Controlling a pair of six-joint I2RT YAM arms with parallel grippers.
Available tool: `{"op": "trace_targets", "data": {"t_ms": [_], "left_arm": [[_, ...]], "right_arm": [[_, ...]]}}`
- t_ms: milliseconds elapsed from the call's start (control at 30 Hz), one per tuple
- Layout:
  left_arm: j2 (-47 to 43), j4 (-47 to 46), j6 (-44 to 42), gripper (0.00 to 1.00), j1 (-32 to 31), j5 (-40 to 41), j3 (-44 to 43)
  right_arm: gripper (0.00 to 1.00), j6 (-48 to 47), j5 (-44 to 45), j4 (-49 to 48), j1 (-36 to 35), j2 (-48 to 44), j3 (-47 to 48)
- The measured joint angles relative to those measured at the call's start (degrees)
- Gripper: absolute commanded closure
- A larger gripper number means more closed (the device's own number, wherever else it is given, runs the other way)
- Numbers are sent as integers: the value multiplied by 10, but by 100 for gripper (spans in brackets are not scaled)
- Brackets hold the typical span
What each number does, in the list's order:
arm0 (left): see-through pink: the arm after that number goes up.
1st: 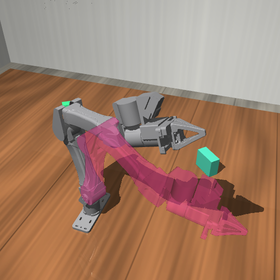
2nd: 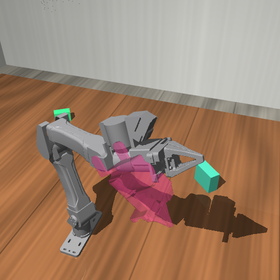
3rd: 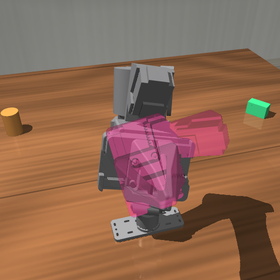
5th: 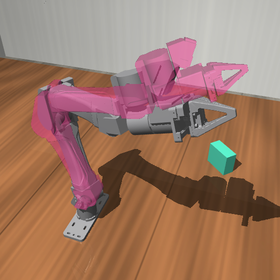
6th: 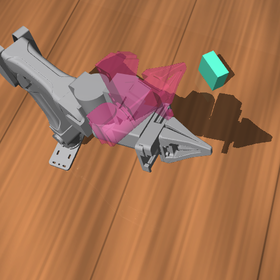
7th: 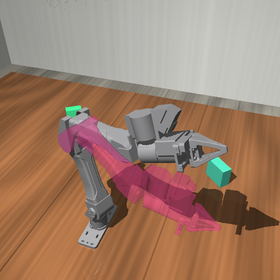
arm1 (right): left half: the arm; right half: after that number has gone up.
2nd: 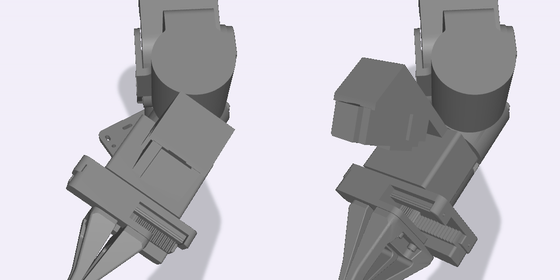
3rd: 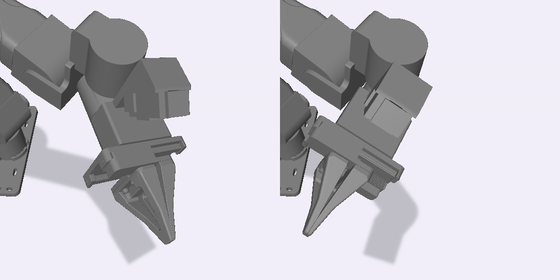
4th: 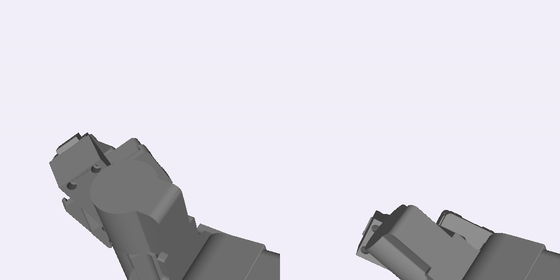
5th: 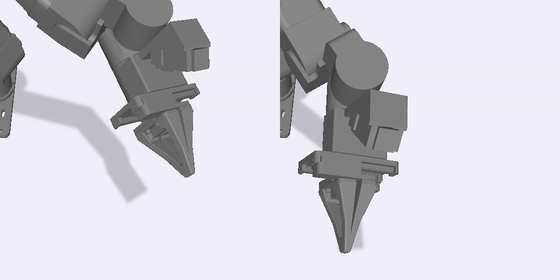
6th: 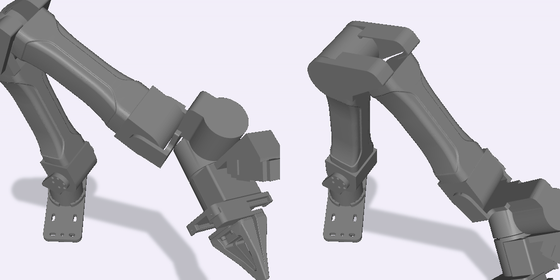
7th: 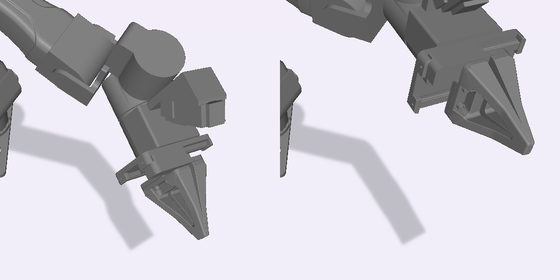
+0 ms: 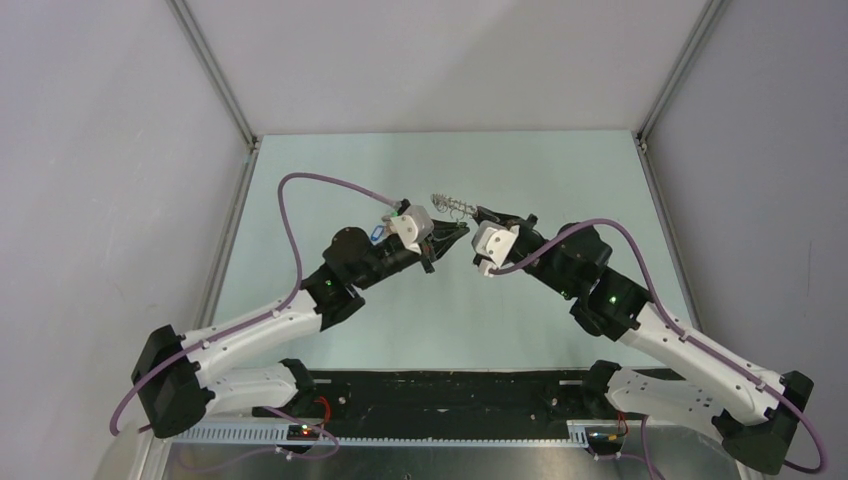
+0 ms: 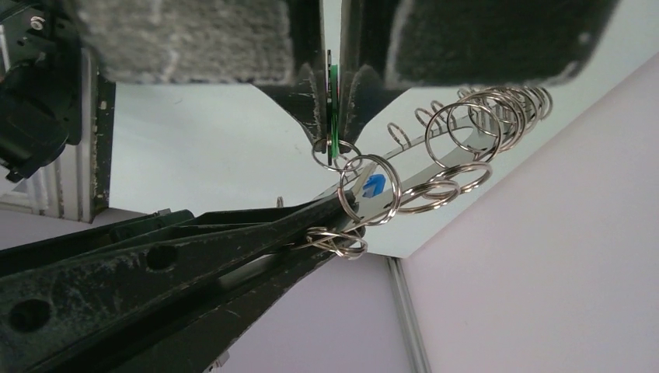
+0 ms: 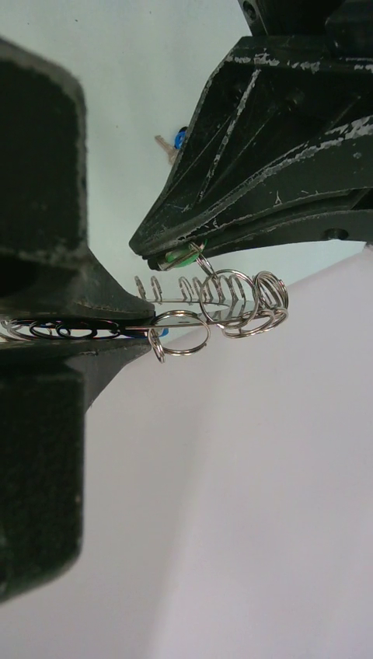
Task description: Remove the keys from the keyring
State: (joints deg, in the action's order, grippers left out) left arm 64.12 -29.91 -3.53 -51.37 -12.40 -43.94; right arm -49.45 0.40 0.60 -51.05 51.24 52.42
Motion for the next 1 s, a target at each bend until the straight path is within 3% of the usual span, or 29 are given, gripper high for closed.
{"op": "trace_targets", "data": {"t_ms": [267,333,367,433,567,800,1000], "left_arm": [[-6,1,-10,100,0,3,2],[-16,7,-10,100,0,6,4],[-21,10,-10,100,0,7,4],[-33,34,-10,100,1,11,2],[-33,203,-16,100,7,13,-71],[73,595,-111,100,9,32,-341],[132,766,-230,100,5,88,-432]], "right_arm": [[99,28,-14,0,27,6,0],[84,47,-16,3,34,8,0],[70,61,-17,8,37,9,0],[61,90,-22,20,41,10,0],[55,142,-30,40,43,9,-15],[51,216,-79,34,50,-70,-117],[51,270,-121,38,64,-129,-146]]}}
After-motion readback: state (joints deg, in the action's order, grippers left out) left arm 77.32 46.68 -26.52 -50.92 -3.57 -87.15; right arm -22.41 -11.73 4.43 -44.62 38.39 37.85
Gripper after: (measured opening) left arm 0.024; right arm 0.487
